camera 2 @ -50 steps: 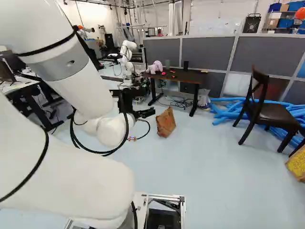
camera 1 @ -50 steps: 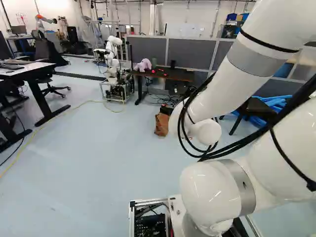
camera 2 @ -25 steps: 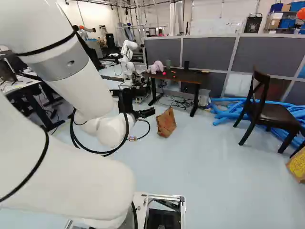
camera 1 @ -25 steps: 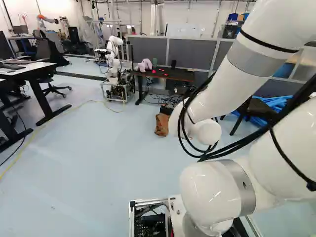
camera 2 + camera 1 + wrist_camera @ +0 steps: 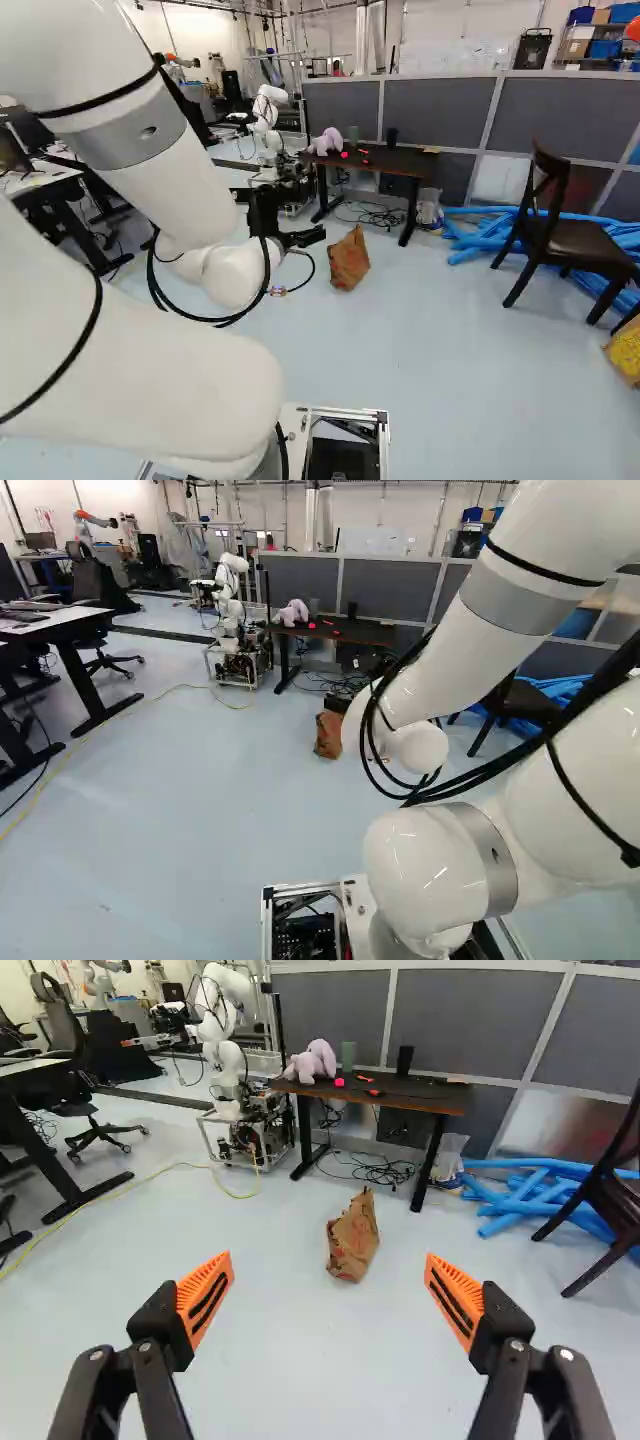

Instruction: Pick up the bag on the ground and place it on the table

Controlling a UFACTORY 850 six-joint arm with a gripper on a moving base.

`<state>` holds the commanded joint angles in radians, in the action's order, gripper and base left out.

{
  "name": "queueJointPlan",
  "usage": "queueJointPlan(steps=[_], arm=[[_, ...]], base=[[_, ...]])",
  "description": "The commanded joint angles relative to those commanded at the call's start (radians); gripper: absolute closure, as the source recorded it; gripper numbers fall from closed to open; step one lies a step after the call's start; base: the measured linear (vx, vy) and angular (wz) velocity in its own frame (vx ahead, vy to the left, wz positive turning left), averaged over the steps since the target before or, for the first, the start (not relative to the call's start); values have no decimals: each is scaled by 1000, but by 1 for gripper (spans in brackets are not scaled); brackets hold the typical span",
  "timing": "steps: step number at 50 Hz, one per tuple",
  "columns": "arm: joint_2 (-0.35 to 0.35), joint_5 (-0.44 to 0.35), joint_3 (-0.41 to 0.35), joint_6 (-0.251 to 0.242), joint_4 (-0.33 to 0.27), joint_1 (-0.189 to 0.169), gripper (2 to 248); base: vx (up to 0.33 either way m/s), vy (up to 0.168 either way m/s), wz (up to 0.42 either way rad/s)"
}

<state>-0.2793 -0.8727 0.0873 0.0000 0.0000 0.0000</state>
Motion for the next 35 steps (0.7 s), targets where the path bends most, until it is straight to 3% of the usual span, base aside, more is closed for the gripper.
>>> queueJointPlan(steps=[35], arm=[[0, 0, 0, 0, 0, 0, 3]], base=[[109, 1, -3]])
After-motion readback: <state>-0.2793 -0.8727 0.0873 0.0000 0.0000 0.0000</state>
